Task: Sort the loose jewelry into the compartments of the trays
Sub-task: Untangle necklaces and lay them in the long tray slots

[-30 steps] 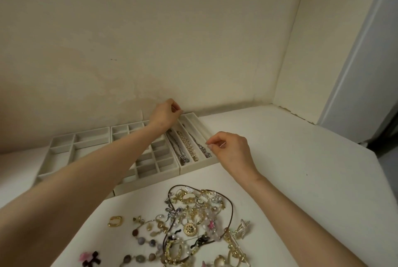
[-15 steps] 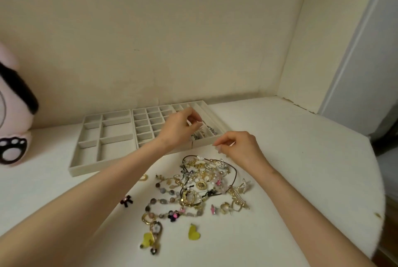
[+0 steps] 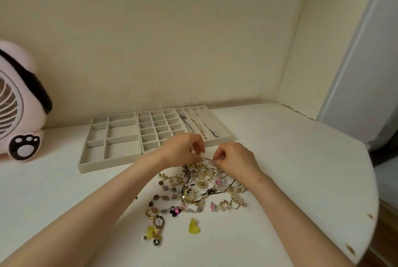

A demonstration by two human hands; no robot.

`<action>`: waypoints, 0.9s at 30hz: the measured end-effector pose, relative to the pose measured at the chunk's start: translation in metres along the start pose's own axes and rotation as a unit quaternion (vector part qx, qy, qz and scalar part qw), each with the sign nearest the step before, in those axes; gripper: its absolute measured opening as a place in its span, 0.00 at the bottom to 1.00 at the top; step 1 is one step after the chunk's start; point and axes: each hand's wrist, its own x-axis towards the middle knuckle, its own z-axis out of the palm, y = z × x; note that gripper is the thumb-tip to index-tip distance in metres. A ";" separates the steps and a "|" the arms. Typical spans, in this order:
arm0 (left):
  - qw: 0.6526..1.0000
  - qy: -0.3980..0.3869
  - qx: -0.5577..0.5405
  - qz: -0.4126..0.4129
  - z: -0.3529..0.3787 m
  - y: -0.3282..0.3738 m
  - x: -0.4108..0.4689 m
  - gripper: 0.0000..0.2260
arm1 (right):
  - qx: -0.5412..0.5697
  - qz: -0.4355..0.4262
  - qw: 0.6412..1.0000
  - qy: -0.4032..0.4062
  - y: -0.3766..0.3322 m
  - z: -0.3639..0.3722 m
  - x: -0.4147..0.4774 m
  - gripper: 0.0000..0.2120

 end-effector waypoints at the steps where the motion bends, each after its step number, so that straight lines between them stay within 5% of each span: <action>1: 1.000 0.001 -0.015 -0.002 -0.001 -0.001 0.000 0.08 | 0.019 0.004 1.000 -0.003 0.001 0.000 0.001 0.03; 6: 0.987 0.005 -0.163 0.001 -0.003 0.001 -0.002 0.13 | 0.338 0.043 0.940 0.007 0.010 -0.009 0.001 0.05; 9: 0.985 -0.008 -0.170 0.010 0.000 0.004 -0.002 0.12 | 0.438 0.040 0.898 -0.001 0.009 -0.014 0.001 0.04; 13: 0.986 0.043 -0.159 0.021 -0.001 0.001 -0.001 0.03 | 0.467 0.028 0.884 0.004 0.008 -0.015 0.001 0.05; 17: 0.974 0.086 -0.208 0.010 -0.008 0.001 0.000 0.06 | 0.497 0.009 0.868 0.007 0.009 -0.017 0.000 0.07; 22: 0.904 0.034 -0.425 -0.020 -0.012 0.011 -0.005 0.07 | 0.510 -0.008 0.860 0.027 0.009 -0.019 -0.001 0.09; 27: 0.899 0.021 -0.436 -0.041 -0.012 0.015 -0.007 0.08 | 0.545 -0.006 0.837 0.042 0.010 -0.022 -0.002 0.08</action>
